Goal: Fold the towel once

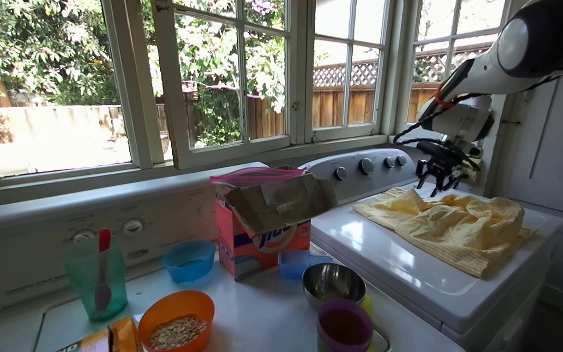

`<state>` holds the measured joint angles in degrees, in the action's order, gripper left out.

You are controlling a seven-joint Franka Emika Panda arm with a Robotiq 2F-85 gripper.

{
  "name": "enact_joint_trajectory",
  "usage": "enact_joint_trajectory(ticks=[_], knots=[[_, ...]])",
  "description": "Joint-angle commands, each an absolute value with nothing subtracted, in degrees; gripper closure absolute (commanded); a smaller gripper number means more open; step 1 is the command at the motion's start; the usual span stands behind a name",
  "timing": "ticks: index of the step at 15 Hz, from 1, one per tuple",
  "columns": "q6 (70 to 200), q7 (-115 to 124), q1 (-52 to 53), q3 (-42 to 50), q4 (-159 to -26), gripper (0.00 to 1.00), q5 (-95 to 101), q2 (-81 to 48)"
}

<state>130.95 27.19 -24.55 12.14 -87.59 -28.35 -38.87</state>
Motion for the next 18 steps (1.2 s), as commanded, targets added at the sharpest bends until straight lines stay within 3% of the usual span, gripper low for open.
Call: enact_joint_trajectory(ticks=[1, 8, 12, 15, 18], knots=[[127.7, 29.0, -24.2, 12.4, -88.2, 0.43, -28.2, -38.9], [128.7, 29.1, -24.1, 12.3, -87.8, 0.44, -28.6, -41.0], [131.3, 27.3, -24.4, 11.5, -88.1, 0.35, -29.5, -41.6], [133.4, 26.3, -24.6, 10.8, -88.0, 0.37, -30.0, -41.9], [135.4, 25.7, -24.9, 10.2, -87.9, 0.6, -30.2, -42.4]])
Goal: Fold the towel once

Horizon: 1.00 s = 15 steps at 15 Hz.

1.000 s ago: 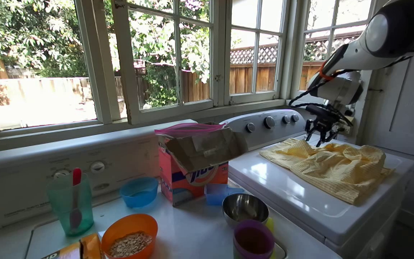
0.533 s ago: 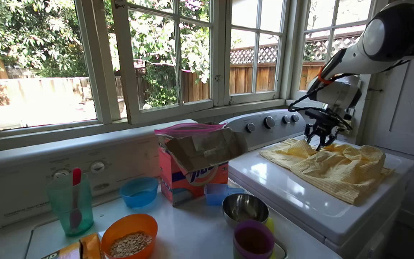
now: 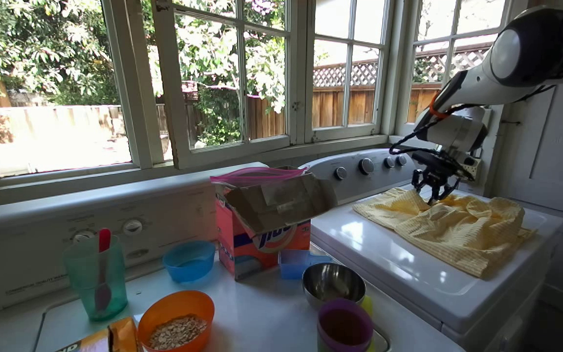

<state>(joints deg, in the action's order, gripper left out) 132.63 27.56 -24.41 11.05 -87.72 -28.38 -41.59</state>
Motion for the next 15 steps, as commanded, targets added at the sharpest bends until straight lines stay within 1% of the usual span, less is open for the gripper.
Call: enact_joint_trajectory(ticks=[1, 2, 5, 7, 10, 15], knots=[[136.0, 25.6, -25.0, 10.0, -87.8, 0.69, -30.3, -42.6], [136.5, 25.3, -25.1, 9.8, -87.8, 0.73, -30.4, -42.8], [137.9, 24.1, -25.4, 9.1, -88.2, 0.93, -30.9, -42.6], [137.7, 23.4, -25.4, 9.0, -88.5, 1.0, -30.8, -41.4], [135.0, 23.0, -26.0, 8.6, -86.2, 0.99, -30.9, -39.4], [133.0, 21.6, -26.9, 7.4, -76.8, 0.99, -31.0, -40.3]])
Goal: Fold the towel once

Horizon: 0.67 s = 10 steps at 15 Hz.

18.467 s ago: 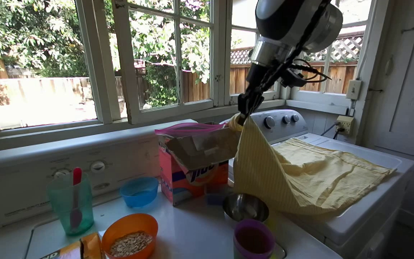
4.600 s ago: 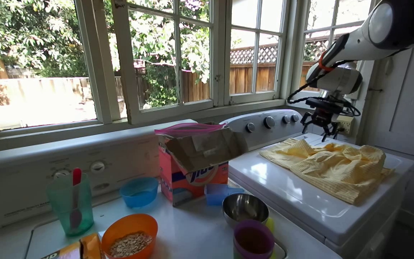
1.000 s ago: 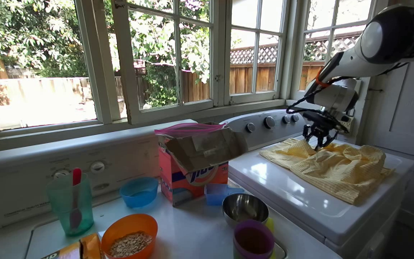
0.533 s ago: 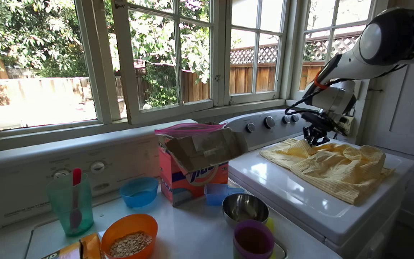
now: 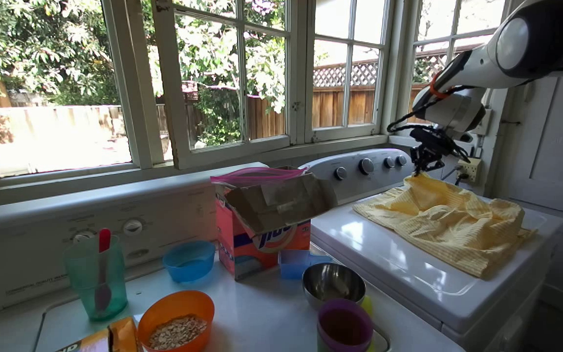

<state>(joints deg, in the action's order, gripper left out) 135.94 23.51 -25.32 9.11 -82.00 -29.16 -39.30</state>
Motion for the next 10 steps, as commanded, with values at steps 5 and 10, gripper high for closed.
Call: enact_joint_trajectory(ticks=[5, 10], knots=[[133.5, 22.1, -27.7, 5.5, -70.6, 0.99, -32.5, -44.4], [134.3, 22.7, -28.1, 5.7, -66.9, 0.99, -31.3, -49.4]])
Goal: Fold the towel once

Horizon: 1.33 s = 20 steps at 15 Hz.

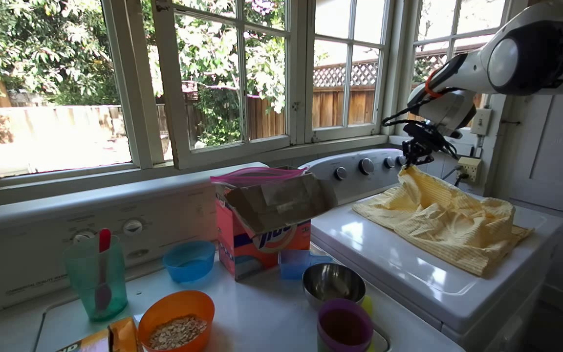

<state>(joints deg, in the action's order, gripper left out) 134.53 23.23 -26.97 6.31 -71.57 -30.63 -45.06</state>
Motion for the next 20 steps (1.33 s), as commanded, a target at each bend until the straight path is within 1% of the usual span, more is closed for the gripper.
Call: enact_joint_trajectory(ticks=[1, 5, 6, 7, 9, 11, 12, 13, 14, 16, 17, 20], knots=[[134.7, 22.9, -28.2, 5.7, -66.2, 0.99, -31.2, -50.3], [138.9, 23.6, -28.1, 6.4, -63.9, 0.99, -30.3, -53.6], [140.1, 23.7, -27.6, 7.0, -64.0, 0.9, -30.3, -53.9], [141.1, 23.6, -27.5, 7.1, -63.9, 0.71, -30.1, -54.2], [141.2, 22.9, -27.8, 6.6, -64.6, 0.58, -30.4, -53.4], [138.6, 21.2, -28.7, 5.2, -66.9, 0.43, -31.4, -49.8], [136.0, 19.9, -29.5, 4.0, -68.3, 0.36, -32.1, -47.6], [131.6, 18.5, -30.1, 3.3, -71.2, 0.27, -32.1, -44.1], [127.3, 18.8, -30.0, 3.9, -73.1, 0.19, -30.9, -41.3], [119.5, 17.8, -29.9, 5.3, -76.7, 0.05, -28.7, -35.8], [116.4, 16.6, -29.5, 6.2, -79.0, 0.0, -27.0, -32.8], [110.0, 12.3, -28.1, 7.9, -85.1, 0.0, -21.6, -24.7]])
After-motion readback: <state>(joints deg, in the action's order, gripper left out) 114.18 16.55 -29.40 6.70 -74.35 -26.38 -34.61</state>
